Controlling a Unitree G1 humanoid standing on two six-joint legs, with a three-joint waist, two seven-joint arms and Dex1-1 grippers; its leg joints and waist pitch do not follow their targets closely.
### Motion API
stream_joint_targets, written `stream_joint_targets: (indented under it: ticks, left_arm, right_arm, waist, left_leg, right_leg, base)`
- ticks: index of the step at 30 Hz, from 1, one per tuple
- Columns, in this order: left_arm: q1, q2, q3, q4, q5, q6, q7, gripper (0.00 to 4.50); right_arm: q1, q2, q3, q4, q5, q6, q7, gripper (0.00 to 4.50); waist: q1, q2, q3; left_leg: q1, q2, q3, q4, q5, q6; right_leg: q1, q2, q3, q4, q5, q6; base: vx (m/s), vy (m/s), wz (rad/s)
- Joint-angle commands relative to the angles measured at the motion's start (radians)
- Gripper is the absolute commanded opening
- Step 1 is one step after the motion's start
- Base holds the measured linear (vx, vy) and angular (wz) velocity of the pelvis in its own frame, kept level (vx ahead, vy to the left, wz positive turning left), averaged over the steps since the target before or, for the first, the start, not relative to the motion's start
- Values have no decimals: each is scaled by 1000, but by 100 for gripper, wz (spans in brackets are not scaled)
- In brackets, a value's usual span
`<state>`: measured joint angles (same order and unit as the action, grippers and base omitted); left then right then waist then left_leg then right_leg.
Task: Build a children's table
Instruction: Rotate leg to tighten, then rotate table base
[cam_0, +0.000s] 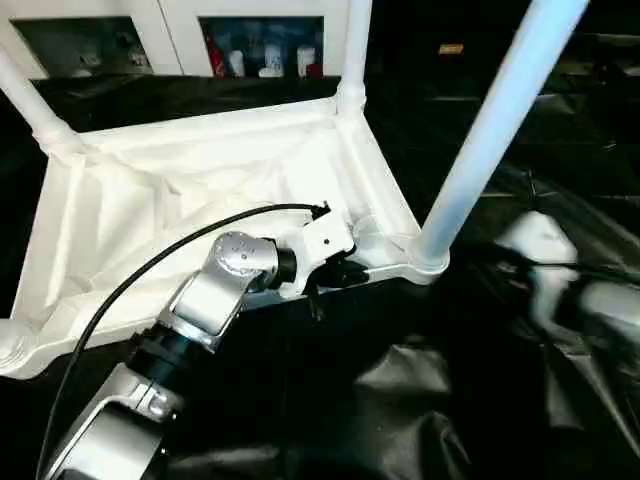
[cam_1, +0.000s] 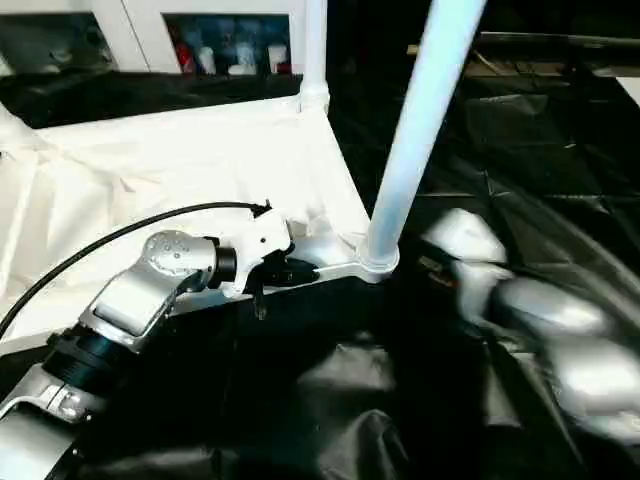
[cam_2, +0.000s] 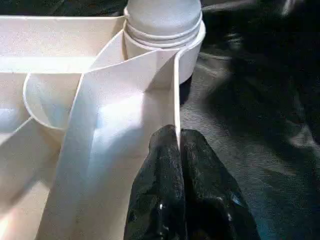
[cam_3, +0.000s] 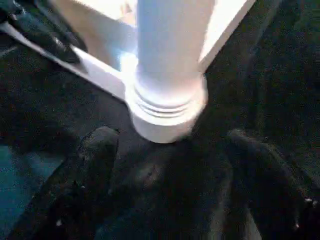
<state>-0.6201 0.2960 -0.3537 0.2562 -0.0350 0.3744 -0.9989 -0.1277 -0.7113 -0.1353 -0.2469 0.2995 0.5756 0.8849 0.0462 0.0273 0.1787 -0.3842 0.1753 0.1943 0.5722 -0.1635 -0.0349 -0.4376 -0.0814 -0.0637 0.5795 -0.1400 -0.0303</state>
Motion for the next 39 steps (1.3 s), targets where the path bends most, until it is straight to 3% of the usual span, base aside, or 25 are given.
stream_joint_targets:
  ticks: [1, 6, 8, 10, 12, 14, 17, 18, 20, 21, 23, 24, 26, 27, 28, 29, 30, 31, 32, 33, 34, 35, 36, 37, 39]
  left_arm:
    - [21, -1, 30, -101, -65, 32, -36, 54]
    - [26, 0, 95, -198, -135, 98, -25, 91]
    - [22, 7, 111, -223, -148, 115, -22, 108]
    - [16, 26, 125, -246, -148, 127, -17, 130]
    - [24, 73, 138, -278, -144, 154, -25, 139]
    - [61, 141, 145, -321, -144, 190, -55, 174]
    - [140, 238, 129, -379, -135, 225, -100, 195]
    - [172, 266, 124, -398, -133, 239, -110, 208]
    - [224, 292, 122, -424, -135, 254, -111, 216]
    - [252, 296, 126, -433, -134, 255, -103, 222]
    - [296, 270, 147, -429, -119, 216, -51, 234]
    - [312, 252, 163, -429, -115, 207, -17, 245]
    - [336, 220, 191, -426, -113, 191, 57, 255]
    - [340, 216, 194, -424, -113, 186, 64, 264]
    - [353, 200, 206, -419, -112, 164, 88, 270]
    - [362, 192, 212, -418, -111, 150, 104, 270]
    - [393, 153, 234, -406, -107, 89, 158, 283]
    - [423, 124, 247, -406, -112, 50, 193, 292]
    - [431, 113, 253, -405, -114, 41, 206, 299]
    - [442, 97, 260, -404, -118, 33, 224, 303]
    - [445, 92, 263, -401, -118, 32, 233, 313]
    - [449, 100, 251, -384, -100, 13, 236, 325]
    - [451, 118, 233, -365, -75, -2, 237, 343]
    - [450, 137, 214, -325, -43, -37, 242, 343]
    - [441, 126, 221, -298, -42, -59, 257, 349]
  right_arm:
    - [28, -17, -27, -73, 67, 19, 54, 374]
    - [31, 10, 26, -114, 112, 46, 53, 374]
    - [22, 27, 48, -111, 115, 46, 48, 374]
    - [9, 49, 81, -101, 112, 45, 45, 374]
    - [-4, 83, 123, -93, 97, 41, 40, 374]
    - [-15, 115, 152, -86, 90, 35, 27, 374]
    - [-41, 167, 172, -61, 86, 23, -14, 374]
    - [-55, 196, 179, -45, 81, 16, -39, 374]
    - [-79, 257, 189, -10, 73, -6, -85, 374]
    - [-95, 298, 196, 14, 64, -23, -115, 374]
    - [-124, 372, 212, 77, 33, -70, -175, 374]
    - [-140, 403, 217, 105, 19, -84, -210, 374]
    - [-169, 453, 227, 147, 4, -110, -251, 374]
    - [-173, 457, 228, 153, 1, -113, -257, 374]
    - [-187, 476, 232, 177, -12, -126, -280, 374]
    - [-196, 487, 234, 192, -14, -132, -287, 374]
    - [-238, 523, 235, 255, -30, -167, -320, 374]
    - [-282, 554, 228, 319, -42, -203, -350, 374]
    - [-303, 563, 219, 344, -49, -218, -369, 374]
    - [-332, 576, 203, 379, -57, -237, -398, 374]
    - [-346, 580, 194, 395, -61, -243, -416, 374]
    - [-367, 587, 176, 419, -60, -255, -434, 374]
    - [-385, 590, 162, 439, -60, -263, -452, 374]
    - [-419, 588, 144, 481, -69, -275, -483, 374]
    - [-432, 580, 141, 504, -78, -283, -490, 374]
  waist:
    - [12, -17, -117]
    - [24, -10, -142]
    - [25, -6, -140]
    - [24, -11, -149]
    - [28, -7, -159]
    - [25, -4, -161]
    - [23, -2, -165]
    - [16, 0, -161]
    - [15, 7, -166]
    - [9, 7, -160]
    - [2, 16, -155]
    - [1, 24, -147]
    - [-11, 40, -131]
    - [-12, 64, -117]
    - [57, 61, -124]
    - [74, 60, -124]
    - [58, -6, -152]
    - [35, -41, -141]
    - [60, -20, -142]
    - [66, -8, -131]
    - [55, 6, -134]
    - [45, 9, -146]
    - [40, 25, -156]
    - [33, 19, -155]
    - [25, 15, -149]
  left_leg:
    - [10, 43, -19, -39, -111, 155]
    - [10, 44, -21, -31, -85, 159]
    - [8, 42, -20, -31, -101, 149]
    - [9, 38, -21, -29, -148, 113]
    - [15, 40, -23, -26, -170, 91]
    - [10, 39, -28, -32, -194, 64]
    - [20, 38, -30, -33, -246, 32]
    - [13, 34, -31, -36, -260, 27]
    - [32, 35, -33, -32, -321, 5]
    - [30, 31, -36, -36, -360, -2]
    - [43, 32, -41, -37, -430, -17]
    - [60, 35, -45, -39, -491, -23]
    - [85, 43, -56, -45, -641, -34]
    - [26, 95, -69, -136, -832, -53]
    - [-58, 112, -25, -192, -921, -77]
    - [-56, 104, 1, -207, -914, -67]
    - [46, 57, 5, -96, -643, -94]
    - [55, -8, -63, 122, -213, -39]
    - [5, -17, -99, 108, -56, -12]
    - [-9, 9, -100, 49, -53, -27]
    - [26, 30, -87, -6, -242, -66]
    - [34, 37, -85, -19, -305, -77]
    - [35, 47, -82, -33, -330, -83]
    - [25, 48, -78, -45, -335, -60]
    - [13, 43, -72, -48, -362, -64]
  right_leg:
    - [88, -63, 45, -55, -195, -255]
    - [89, -60, 39, -51, -215, -249]
    - [82, -59, 36, -57, -263, -228]
    - [79, -57, 33, -64, -378, -178]
    - [77, -59, 33, -66, -420, -161]
    - [75, -57, 29, -68, -468, -122]
    - [64, -59, 29, -78, -559, -85]
    - [64, -55, 25, -81, -586, -67]
    - [45, -56, 22, -89, -635, -53]
    - [46, -54, 15, -98, -675, -42]
    - [35, -51, 4, -113, -712, -23]
    - [29, -48, -8, -126, -716, -15]
    - [29, -29, -57, -155, -699, 11]
    - [101, 2, -93, -50, -537, 3]
    - [138, 5, -64, 140, -233, -33]
    - [128, 15, -42, 175, -257, -25]
    - [67, -46, 58, 83, -674, 34]
    - [15, -173, 96, -109, -1071, -14]
    - [68, -168, 124, -96, -1044, -12]
    - [78, -146, 93, -75, -895, -20]
    - [45, -64, 55, -43, -707, -70]
    - [45, -45, 51, -21, -601, -94]
    - [51, -39, 53, -6, -392, -146]
    - [65, -40, 48, -11, -326, -160]
    - [68, -46, 50, -15, -360, -153]
  base:
    - [0, 0, 0]
    - [0, 0, 0]
    - [0, 0, 0]
    - [0, 0, 0]
    - [0, 0, 0]
    - [0, 0, 0]
    - [0, 0, 0]
    - [0, 0, 0]
    - [-26, 4, -1]
    - [-63, 11, -2]
    - [-67, 15, -1]
    - [-81, 23, 6]
    - [-86, 24, 5]
    - [-146, 33, -1]
    - [-146, 33, -1]
    - [-124, -27, 10]
    - [3, -107, 1]
    - [3, -107, 1]
    - [55, -65, -15]
    - [0, 0, 0]
    - [0, 0, 0]
    - [-69, -25, 22]
    - [-58, -15, 13]
    - [-58, -15, 13]
    - [0, 0, 0]
